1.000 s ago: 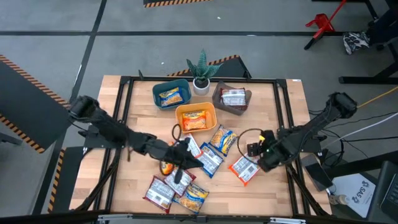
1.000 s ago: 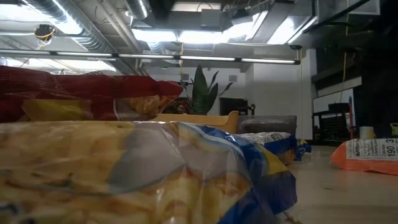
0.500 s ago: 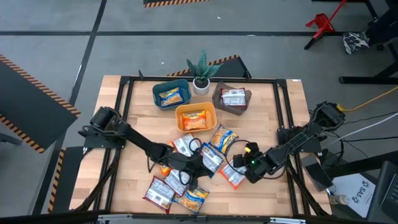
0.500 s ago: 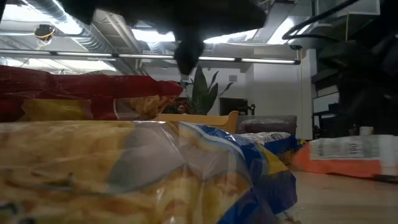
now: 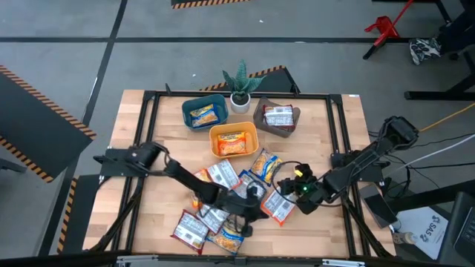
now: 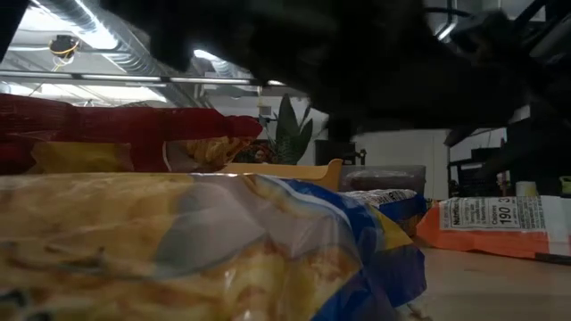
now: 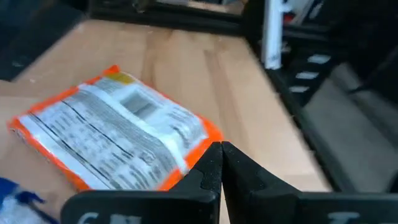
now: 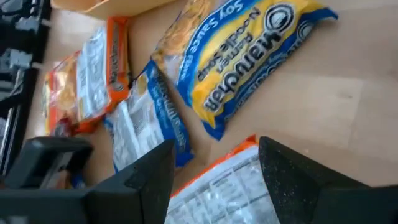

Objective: Sort Maruchan noodles
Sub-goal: Put the right orange noodle pack into the yellow bin

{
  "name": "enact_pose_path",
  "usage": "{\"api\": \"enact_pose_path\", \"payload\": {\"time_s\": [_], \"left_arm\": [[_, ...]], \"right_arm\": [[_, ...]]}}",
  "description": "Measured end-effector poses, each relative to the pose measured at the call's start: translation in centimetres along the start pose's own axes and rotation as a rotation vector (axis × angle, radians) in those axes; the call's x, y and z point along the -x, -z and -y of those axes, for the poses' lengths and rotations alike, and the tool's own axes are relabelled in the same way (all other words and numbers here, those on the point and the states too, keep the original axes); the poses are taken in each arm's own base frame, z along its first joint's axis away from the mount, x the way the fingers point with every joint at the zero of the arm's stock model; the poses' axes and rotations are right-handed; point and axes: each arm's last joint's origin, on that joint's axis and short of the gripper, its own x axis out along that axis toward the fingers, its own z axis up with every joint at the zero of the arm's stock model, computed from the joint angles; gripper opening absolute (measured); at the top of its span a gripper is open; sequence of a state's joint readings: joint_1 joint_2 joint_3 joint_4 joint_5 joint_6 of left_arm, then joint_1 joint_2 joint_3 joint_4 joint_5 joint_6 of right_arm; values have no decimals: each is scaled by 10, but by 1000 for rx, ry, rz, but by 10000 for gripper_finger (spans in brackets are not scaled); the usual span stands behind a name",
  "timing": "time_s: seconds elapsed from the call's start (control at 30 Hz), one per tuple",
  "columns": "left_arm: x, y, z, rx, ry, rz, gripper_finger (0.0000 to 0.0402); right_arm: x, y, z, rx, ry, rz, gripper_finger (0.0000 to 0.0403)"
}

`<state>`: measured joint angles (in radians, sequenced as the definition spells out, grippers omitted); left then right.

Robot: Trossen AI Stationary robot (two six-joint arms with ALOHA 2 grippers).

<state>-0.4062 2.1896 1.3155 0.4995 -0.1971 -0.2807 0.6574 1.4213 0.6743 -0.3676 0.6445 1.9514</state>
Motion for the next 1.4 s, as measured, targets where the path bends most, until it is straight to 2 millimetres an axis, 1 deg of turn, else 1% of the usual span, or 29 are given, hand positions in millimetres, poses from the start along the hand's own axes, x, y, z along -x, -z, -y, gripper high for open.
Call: {"api": "enact_pose_path", "payload": {"time_s": [0.1,0.23,0.43,0.57,0.77,0.87,0.97,1.03,1.07,1.23,1.27,1.33,1.4], "left_arm": [[-15,2,1,-68,-42,-30,0],[-27,8,-2,-99,-106,-71,0],[-29,16,-8,-112,-189,-96,0],[-29,23,-18,-88,-222,-157,0],[-32,23,-30,-36,-228,-173,0],[-32,24,-36,-23,-238,-201,0],[-31,26,-44,30,-225,-257,0],[-31,27,-45,27,-212,-284,0],[-30,27,-43,12,-206,-282,0],[-19,11,-22,-92,-196,-223,0],[-16,6,-17,-116,-198,-189,0],[-15,-11,-9,-144,-193,-66,0],[-15,-18,-8,-167,-191,-8,0]], "right_arm": [[5,6,3,20,-7,-17,215],[12,13,8,16,-12,-18,215],[22,22,15,13,-36,3,215],[25,25,18,16,-36,-8,215],[27,26,21,36,-29,-11,215],[27,25,23,59,0,-14,215],[27,24,26,79,40,-29,215],[27,23,28,81,56,-27,215],[27,23,28,79,55,-26,215],[27,23,27,80,48,-24,215],[27,23,27,82,51,-24,215],[27,23,27,84,54,-26,215],[28,23,27,85,55,-25,215]]}}
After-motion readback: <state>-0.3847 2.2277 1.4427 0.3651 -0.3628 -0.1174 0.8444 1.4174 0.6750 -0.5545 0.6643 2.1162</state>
